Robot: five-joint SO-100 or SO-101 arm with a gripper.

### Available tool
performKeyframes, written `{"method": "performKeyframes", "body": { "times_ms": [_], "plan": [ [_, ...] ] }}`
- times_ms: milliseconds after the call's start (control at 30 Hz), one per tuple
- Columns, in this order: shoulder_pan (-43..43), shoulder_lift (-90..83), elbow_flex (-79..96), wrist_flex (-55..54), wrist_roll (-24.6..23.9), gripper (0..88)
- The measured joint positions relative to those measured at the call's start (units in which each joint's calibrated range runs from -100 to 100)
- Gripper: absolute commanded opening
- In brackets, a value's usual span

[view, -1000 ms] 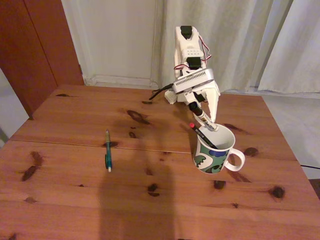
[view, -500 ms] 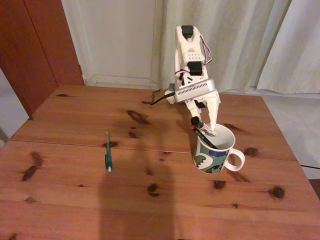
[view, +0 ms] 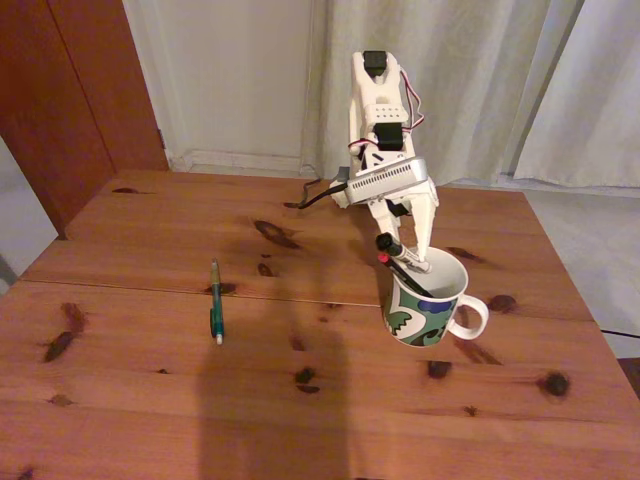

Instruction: Clean up the desk and place the pens and markers into the cup

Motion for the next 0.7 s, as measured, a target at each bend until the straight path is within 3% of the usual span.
{"method": "performKeyframes", "body": {
  "times_ms": [700],
  "plan": [
    [2.9,0.1,-5.2,0.0,0.0,9.9]
  ]
}}
